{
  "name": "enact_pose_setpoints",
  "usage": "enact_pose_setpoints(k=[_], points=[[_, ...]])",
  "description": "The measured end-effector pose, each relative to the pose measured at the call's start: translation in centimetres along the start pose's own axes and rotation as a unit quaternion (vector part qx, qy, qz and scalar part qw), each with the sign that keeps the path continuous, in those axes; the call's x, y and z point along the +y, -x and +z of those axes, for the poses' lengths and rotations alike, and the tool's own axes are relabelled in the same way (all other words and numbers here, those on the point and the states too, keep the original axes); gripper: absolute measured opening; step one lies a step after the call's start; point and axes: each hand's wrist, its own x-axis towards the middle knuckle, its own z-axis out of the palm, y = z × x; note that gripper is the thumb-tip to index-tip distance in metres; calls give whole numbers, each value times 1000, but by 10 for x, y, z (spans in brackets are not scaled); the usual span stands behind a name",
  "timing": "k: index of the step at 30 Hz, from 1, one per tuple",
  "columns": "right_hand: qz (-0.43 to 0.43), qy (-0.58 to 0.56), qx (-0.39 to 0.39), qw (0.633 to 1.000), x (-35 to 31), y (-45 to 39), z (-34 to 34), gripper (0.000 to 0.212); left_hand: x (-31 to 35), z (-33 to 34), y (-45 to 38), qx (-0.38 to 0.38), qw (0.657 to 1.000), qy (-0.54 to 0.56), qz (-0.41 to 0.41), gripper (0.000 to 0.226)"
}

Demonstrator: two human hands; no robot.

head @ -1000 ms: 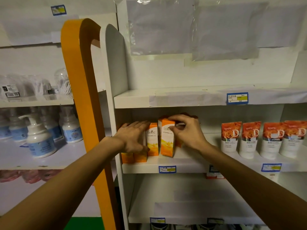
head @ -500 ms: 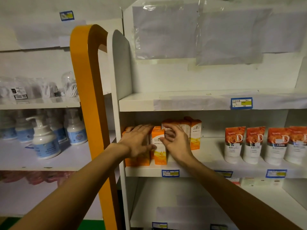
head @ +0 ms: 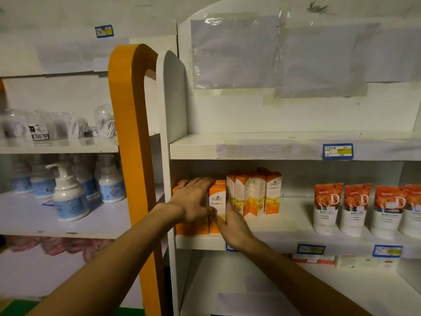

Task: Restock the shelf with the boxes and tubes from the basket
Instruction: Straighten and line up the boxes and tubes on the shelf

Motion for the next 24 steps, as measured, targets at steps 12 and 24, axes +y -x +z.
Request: enact_pose_setpoints(k=[12,24], points=[[2,55,-20,998,10,-3,4,79,-3,-11,-4,-16,998,-47,29,69],[-89,185,131,970,-21,-19,-98,43,-9,-15,-21,-65,997,-17,33,77]])
